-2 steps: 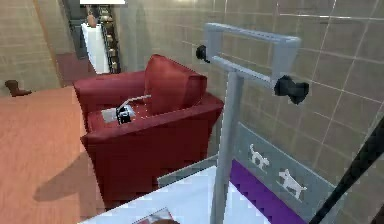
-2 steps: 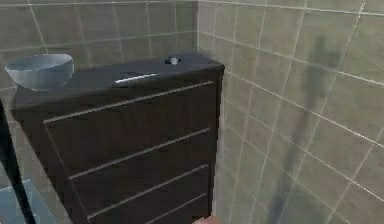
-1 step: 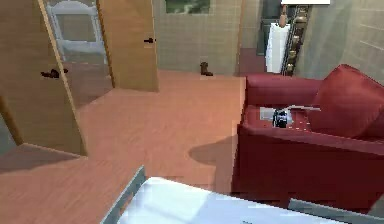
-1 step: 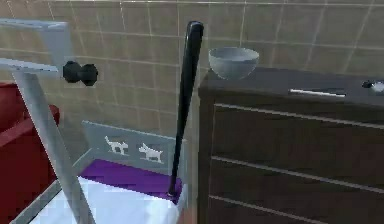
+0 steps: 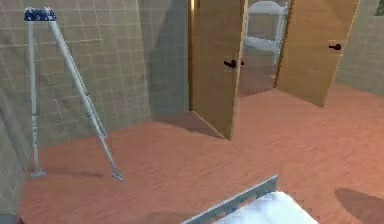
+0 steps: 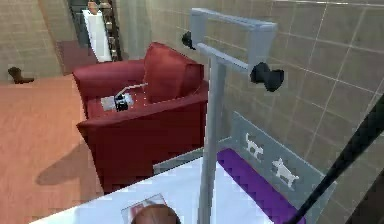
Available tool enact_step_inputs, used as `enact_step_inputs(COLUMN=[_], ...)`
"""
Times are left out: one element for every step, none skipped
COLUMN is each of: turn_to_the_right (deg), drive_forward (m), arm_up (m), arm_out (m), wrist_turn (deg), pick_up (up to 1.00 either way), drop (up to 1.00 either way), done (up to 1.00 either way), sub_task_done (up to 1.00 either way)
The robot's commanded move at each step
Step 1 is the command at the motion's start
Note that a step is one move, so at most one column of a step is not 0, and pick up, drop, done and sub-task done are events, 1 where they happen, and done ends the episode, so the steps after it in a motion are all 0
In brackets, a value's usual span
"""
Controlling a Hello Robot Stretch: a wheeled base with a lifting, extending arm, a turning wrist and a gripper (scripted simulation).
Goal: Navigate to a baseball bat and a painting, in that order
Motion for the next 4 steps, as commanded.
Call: enact_step_inputs(turn_to_the_right=[-27.0, 0.0, 12.0, 3.0], drive_forward=[0.0, 0.6, 0.0, 0.0], arm_up=[0.0, 0.0, 0.0, 0.0], arm_out=[0.0, 0.0, 0.0, 0.0], wrist_turn=[0.0, 0.0, 0.0, 0.0], pick_up=[0.0, 0.0, 0.0, 0.0], drop=[0.0, 0.0, 0.0, 0.0], done=[0.0, 0.0, 0.0, 0.0], sub_task_done=[0.0, 0.0, 0.0, 0.0])
